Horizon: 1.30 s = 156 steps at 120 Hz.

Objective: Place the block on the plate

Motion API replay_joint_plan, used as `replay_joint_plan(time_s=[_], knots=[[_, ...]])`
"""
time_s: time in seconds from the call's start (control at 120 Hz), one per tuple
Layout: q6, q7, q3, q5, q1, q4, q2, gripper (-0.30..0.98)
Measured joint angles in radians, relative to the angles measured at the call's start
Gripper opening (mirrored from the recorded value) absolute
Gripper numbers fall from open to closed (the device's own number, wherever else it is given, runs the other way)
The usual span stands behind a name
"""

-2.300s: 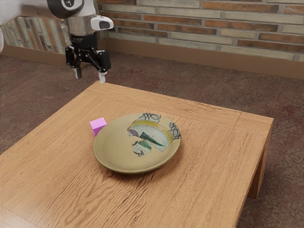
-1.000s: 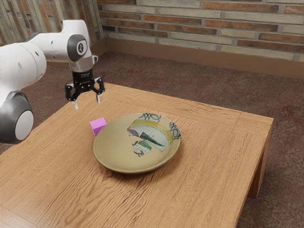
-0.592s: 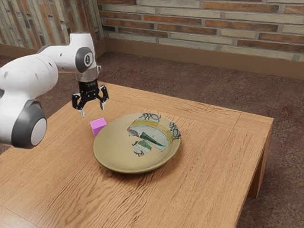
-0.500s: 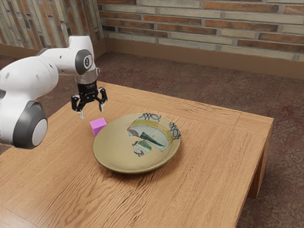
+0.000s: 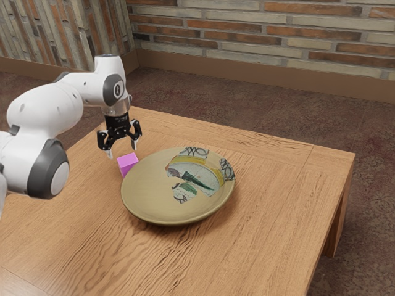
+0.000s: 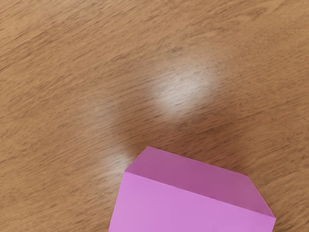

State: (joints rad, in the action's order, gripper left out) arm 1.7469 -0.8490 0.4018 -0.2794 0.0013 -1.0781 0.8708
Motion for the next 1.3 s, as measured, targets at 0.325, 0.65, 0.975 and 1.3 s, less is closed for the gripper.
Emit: replay_joint_plan(time_s=[0.325,0.65,0.975,1.3], knots=[[0.015,0.049,-0.018,-0.003,0.0,-0.001,-0.011,0.69],[0.037,0.121,-0.02,-0.002,0.0,-0.009,0.0,0.69],[0.054,0.162,-0.04,-0.001,0.0,-0.03,-0.011,0.69],[0.079,0.186,-0.039,-0.002,0.0,-0.084,-0.006,0.69]])
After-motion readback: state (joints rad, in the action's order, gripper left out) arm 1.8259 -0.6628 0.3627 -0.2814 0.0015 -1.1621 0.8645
